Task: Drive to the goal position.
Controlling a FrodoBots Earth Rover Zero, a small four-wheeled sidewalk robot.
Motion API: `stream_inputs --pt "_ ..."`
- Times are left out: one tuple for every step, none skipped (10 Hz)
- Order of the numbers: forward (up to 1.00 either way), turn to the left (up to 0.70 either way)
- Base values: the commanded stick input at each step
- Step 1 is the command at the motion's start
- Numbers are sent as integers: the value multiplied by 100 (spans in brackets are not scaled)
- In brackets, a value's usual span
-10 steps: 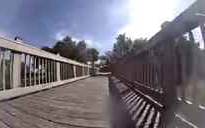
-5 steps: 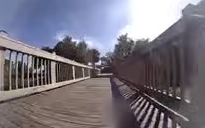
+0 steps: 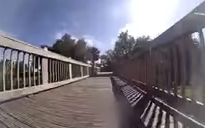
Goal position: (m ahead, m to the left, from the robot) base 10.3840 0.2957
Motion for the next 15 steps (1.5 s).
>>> stream_inputs --pt "85 0" --pt "85 0" --pt "85 0" --pt "85 0" --pt "85 0" --pt "85 0" --pt "85 0" --pt "85 0" --pt "85 0" --pt "85 0" --pt "85 0" --pt "85 0" --pt "85 0" --pt "85 0" --pt "85 0"
